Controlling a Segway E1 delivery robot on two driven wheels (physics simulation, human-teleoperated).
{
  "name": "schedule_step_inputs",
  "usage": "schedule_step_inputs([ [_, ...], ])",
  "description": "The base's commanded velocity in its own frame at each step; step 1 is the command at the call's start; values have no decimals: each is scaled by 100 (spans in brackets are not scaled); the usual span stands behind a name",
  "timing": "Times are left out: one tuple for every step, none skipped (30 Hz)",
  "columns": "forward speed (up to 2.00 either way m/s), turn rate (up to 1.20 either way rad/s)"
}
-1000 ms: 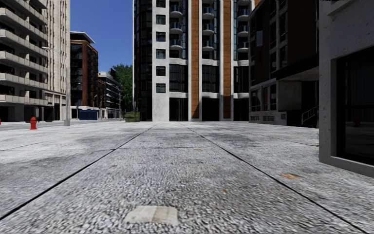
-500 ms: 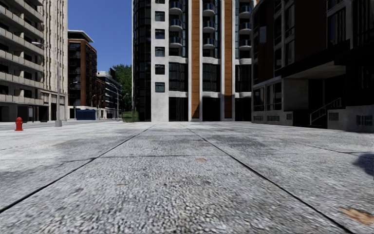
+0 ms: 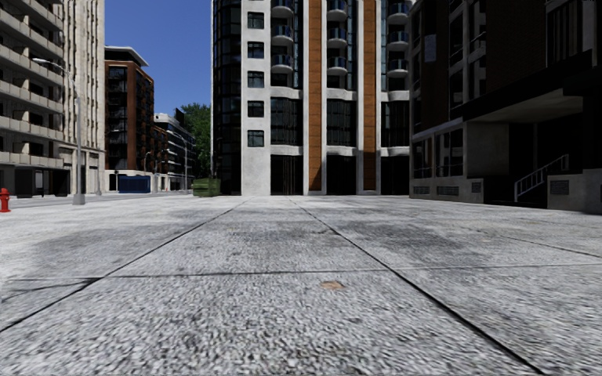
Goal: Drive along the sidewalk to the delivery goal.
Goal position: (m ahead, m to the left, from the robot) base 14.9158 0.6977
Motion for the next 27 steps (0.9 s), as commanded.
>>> schedule_step_inputs([
  [200, 0],
  [200, 0],
  [200, 0],
  [200, 0],
  [200, 0],
  [200, 0],
  [200, 0],
  [200, 0],
  [200, 0],
  [200, 0],
  [200, 0],
  [200, 0],
  [200, 0],
  [200, 0],
  [200, 0],
  [200, 0],
  [200, 0],
  [200, 0],
  [200, 0],
  [200, 0],
  [200, 0],
  [200, 0],
  [200, 0],
  [200, 0],
  [200, 0],
  [200, 0],
  [200, 0],
])
